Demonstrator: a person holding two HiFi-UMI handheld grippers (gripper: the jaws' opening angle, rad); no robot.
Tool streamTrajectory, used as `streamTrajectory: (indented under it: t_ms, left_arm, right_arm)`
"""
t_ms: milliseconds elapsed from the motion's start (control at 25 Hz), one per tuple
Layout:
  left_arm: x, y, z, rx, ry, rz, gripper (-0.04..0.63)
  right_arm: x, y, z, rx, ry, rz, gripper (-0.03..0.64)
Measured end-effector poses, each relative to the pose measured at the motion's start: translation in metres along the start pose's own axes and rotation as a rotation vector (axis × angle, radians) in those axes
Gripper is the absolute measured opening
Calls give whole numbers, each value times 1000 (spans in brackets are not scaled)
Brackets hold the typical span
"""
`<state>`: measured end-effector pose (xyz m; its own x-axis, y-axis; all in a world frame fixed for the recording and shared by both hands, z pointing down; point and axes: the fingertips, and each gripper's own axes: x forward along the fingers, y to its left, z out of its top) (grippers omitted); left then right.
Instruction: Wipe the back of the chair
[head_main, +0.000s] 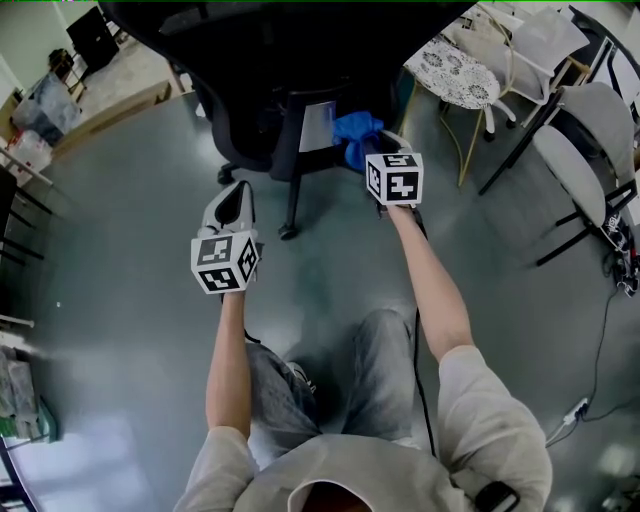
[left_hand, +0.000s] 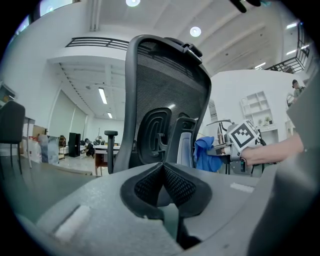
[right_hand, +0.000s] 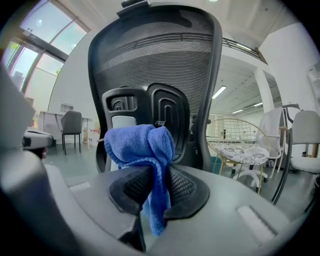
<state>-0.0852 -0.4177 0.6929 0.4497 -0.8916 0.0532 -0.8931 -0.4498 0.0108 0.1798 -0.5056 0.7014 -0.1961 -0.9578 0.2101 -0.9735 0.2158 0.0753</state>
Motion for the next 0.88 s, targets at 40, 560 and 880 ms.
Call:
streamTrajectory:
  t_ms: [40,560,880]
  left_arm:
    - [-1,1,2,0,-3,3,5]
    - [-11,18,-2,-14,12,41,5]
    - [-20,30,-3,-26,7,51,5]
  right_arm:
    - [-1,10,-1,-4,-6,17,67]
    - [30,173,-4,-35,3,263,67]
    - [54,206,-5,-31,34,316,67]
